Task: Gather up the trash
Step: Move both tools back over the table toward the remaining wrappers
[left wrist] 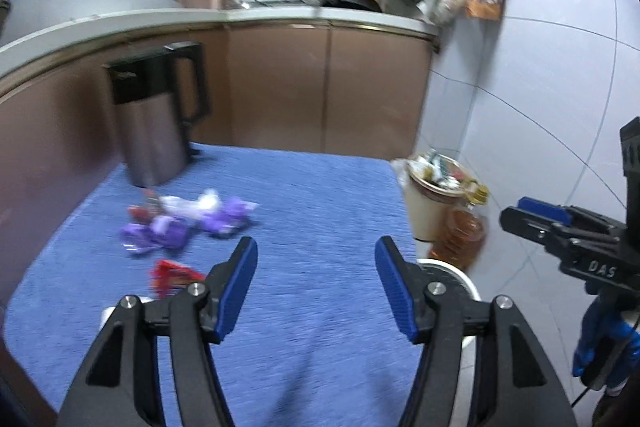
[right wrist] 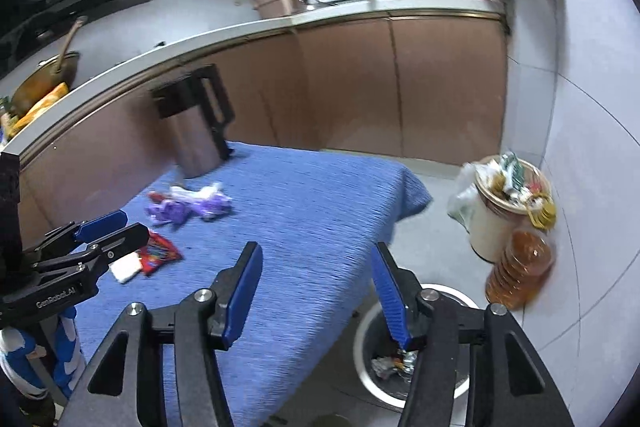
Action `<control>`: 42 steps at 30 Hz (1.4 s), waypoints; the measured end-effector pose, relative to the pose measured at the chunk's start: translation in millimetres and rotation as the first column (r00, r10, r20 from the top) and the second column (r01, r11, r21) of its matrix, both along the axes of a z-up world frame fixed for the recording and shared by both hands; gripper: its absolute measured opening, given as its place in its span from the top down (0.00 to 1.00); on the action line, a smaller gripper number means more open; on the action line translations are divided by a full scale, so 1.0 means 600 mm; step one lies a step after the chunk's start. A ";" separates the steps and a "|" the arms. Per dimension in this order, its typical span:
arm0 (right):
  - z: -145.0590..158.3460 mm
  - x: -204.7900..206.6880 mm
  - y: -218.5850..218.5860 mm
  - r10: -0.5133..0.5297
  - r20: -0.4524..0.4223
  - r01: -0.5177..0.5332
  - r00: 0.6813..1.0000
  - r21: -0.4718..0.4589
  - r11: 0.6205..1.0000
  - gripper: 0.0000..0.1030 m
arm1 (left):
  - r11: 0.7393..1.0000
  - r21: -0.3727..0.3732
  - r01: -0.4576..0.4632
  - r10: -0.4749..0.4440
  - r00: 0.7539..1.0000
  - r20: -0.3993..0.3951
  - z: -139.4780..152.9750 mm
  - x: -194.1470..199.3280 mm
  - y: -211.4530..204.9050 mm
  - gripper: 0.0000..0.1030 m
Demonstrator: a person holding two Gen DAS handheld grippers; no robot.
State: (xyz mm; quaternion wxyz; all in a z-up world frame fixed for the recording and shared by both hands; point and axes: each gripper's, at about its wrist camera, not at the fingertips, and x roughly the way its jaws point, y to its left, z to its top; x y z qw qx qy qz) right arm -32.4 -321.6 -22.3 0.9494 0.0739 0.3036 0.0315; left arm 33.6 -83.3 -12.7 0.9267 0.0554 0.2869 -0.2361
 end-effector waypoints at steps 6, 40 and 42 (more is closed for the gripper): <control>0.023 -0.005 0.058 0.062 0.022 -0.061 0.998 -0.018 0.998 0.44 | 0.996 -0.010 -0.084 0.084 0.996 0.041 0.020 -0.023 0.076 0.37; -0.040 0.150 0.191 0.225 -0.100 -0.231 0.969 -0.049 0.972 0.43 | 0.961 -0.056 -0.270 0.261 0.957 -0.126 -0.082 0.109 0.289 0.32; -0.048 0.172 0.193 0.241 -0.112 -0.247 0.964 -0.043 0.968 0.43 | 0.962 -0.062 -0.265 0.254 0.956 -0.144 -0.086 0.134 0.299 0.32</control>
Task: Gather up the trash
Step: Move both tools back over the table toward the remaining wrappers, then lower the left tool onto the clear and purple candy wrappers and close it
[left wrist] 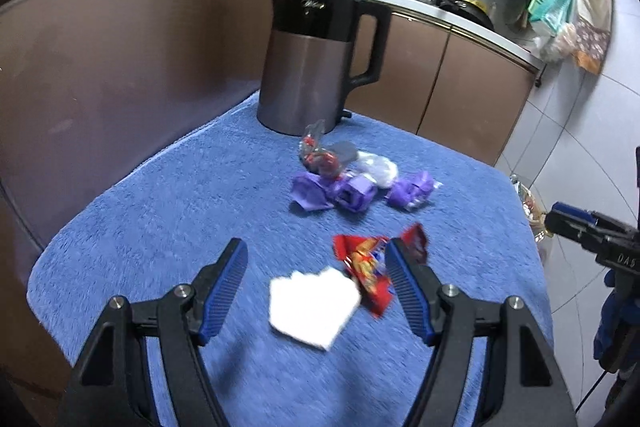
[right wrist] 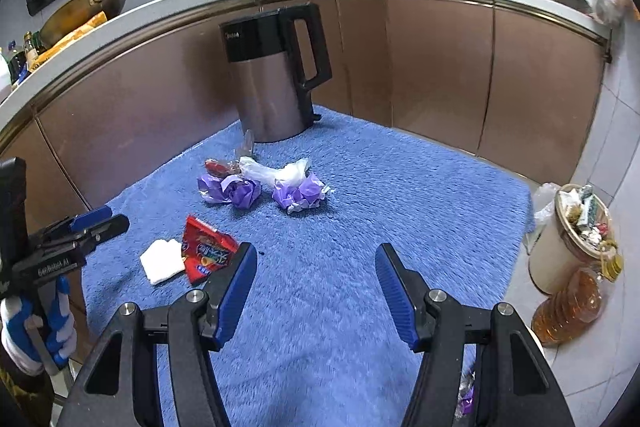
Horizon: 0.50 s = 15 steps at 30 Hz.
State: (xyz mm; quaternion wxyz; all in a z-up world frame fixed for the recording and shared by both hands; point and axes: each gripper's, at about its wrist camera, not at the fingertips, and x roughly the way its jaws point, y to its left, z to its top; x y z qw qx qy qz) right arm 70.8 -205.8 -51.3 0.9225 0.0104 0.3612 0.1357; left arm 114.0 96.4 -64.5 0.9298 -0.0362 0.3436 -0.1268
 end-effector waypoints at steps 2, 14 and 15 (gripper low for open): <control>-0.011 0.025 0.002 0.015 -0.018 -0.015 1.000 0.007 1.000 0.43 | 0.999 -0.010 0.031 -0.031 0.999 -0.019 -0.002 0.036 0.004 0.32; -0.085 0.168 0.019 0.047 -0.114 -0.039 0.992 0.078 0.996 0.43 | 0.989 0.051 0.142 -0.139 0.988 -0.065 -0.023 0.196 -0.062 0.51; -0.092 0.180 0.020 0.045 -0.121 -0.035 0.992 0.083 0.996 0.43 | 0.988 0.053 0.146 -0.142 0.987 -0.077 -0.029 0.207 -0.066 0.53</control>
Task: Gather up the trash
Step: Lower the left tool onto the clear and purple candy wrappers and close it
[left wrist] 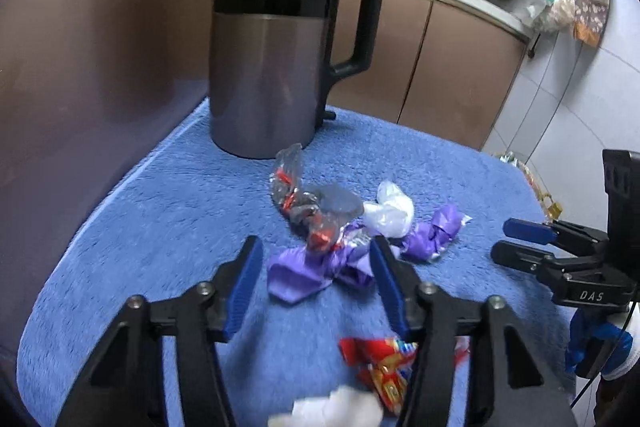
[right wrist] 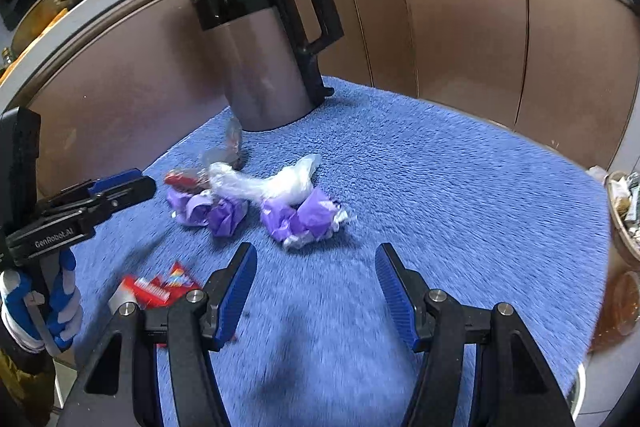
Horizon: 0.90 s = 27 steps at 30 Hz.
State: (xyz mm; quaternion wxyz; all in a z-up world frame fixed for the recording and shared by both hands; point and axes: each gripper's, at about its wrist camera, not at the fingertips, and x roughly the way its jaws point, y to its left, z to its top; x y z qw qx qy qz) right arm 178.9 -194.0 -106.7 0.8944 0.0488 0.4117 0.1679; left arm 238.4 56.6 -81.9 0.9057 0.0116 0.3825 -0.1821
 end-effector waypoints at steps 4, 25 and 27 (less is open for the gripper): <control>-0.022 0.040 0.002 -0.011 -0.028 0.012 1.000 0.031 0.999 0.43 | 1.000 0.013 0.007 -0.007 1.000 -0.022 -0.016 0.027 -0.013 0.60; 0.017 -0.019 0.010 0.023 0.032 -0.026 0.999 0.100 0.995 0.71 | 0.996 -0.090 -0.017 0.018 1.000 0.017 0.051 -0.042 0.013 0.92; 0.034 -0.044 -0.002 0.020 0.049 -0.024 0.999 0.097 0.995 0.71 | 0.995 -0.100 -0.015 0.019 0.999 0.037 0.074 -0.068 0.015 0.92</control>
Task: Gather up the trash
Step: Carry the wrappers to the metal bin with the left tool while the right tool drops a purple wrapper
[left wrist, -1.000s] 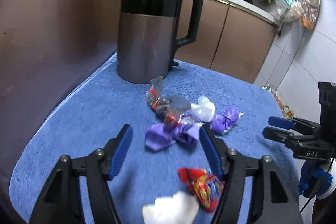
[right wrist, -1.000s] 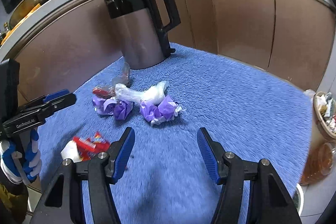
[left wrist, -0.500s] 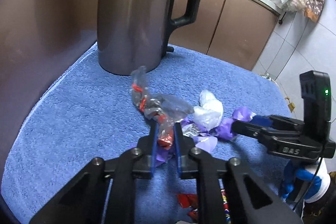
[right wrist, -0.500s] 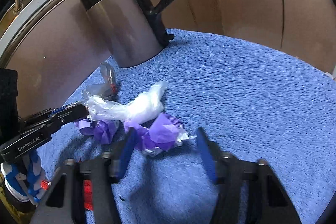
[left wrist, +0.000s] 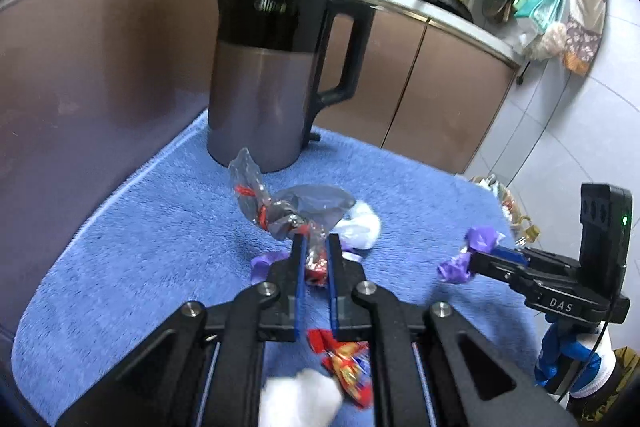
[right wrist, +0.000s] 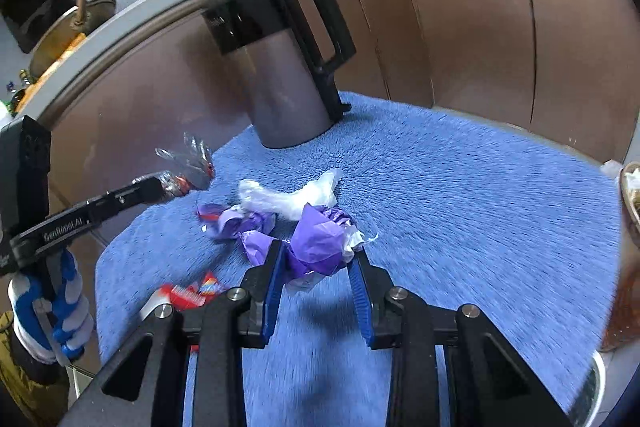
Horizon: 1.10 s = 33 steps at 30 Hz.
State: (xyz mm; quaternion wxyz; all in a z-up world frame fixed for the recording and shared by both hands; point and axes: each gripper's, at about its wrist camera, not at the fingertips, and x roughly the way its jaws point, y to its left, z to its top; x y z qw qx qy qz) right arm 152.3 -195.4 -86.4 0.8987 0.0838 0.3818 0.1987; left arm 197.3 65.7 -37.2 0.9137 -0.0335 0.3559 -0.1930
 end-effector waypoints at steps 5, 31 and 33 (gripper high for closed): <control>0.042 -0.077 -0.065 -0.048 0.041 0.049 0.998 -0.012 0.999 0.71 | 0.999 -0.017 0.045 -0.044 0.998 0.037 0.049 -0.066 -0.024 0.92; -0.101 -0.269 -0.432 -0.471 -0.118 0.447 0.874 -0.185 0.875 0.69 | 0.837 0.050 0.545 -0.535 0.834 -0.137 -0.074 -0.215 -0.585 0.91; -0.117 -0.266 -0.446 -0.479 -0.137 0.453 0.867 -0.185 0.872 0.69 | 0.834 0.059 0.549 -0.536 0.831 -0.147 -0.091 -0.212 -0.609 0.90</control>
